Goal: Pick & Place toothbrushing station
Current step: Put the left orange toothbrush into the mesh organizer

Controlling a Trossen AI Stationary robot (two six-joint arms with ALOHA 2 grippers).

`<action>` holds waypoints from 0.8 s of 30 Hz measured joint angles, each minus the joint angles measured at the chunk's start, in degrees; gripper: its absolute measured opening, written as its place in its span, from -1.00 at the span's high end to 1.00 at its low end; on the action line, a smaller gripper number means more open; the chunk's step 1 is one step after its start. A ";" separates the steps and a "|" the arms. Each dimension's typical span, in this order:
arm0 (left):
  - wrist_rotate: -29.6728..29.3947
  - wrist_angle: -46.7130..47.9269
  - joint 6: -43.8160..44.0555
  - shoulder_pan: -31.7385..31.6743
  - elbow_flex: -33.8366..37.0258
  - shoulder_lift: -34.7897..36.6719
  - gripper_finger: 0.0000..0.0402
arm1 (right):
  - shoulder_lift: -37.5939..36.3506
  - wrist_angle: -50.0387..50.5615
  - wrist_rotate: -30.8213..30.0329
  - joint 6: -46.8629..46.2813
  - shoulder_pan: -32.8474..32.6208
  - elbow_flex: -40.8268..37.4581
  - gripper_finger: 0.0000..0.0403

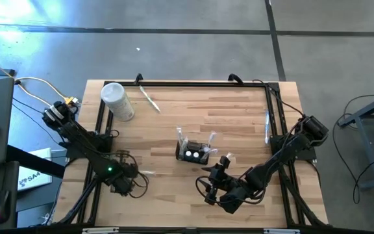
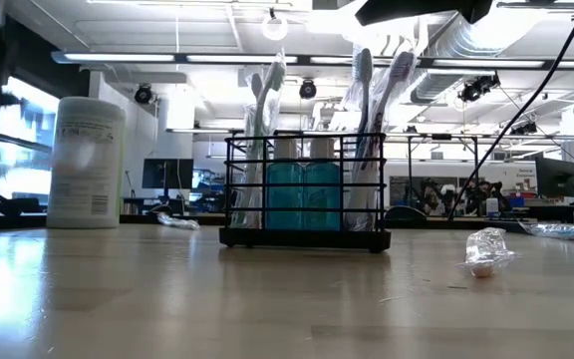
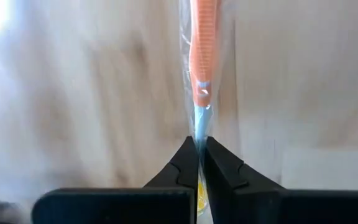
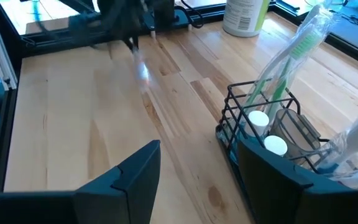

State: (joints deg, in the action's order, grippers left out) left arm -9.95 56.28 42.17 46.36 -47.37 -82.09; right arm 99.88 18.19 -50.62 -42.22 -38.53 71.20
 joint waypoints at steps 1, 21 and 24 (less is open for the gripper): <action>-2.36 1.81 -1.22 0.09 -2.39 0.00 0.98 | 0.00 -0.10 0.02 0.00 0.03 0.00 -0.01; -31.83 9.71 -61.77 1.06 -44.90 -17.93 0.99 | 0.00 -1.35 2.85 -0.20 0.29 0.00 -0.01; -39.95 12.14 -73.17 0.92 -44.99 -19.89 0.99 | 0.00 -1.34 2.83 -0.20 -0.08 0.00 -0.01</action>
State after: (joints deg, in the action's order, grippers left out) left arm -49.90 68.42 -31.00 47.28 -92.36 -101.98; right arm 99.88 16.86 -47.79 -42.41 -38.60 71.20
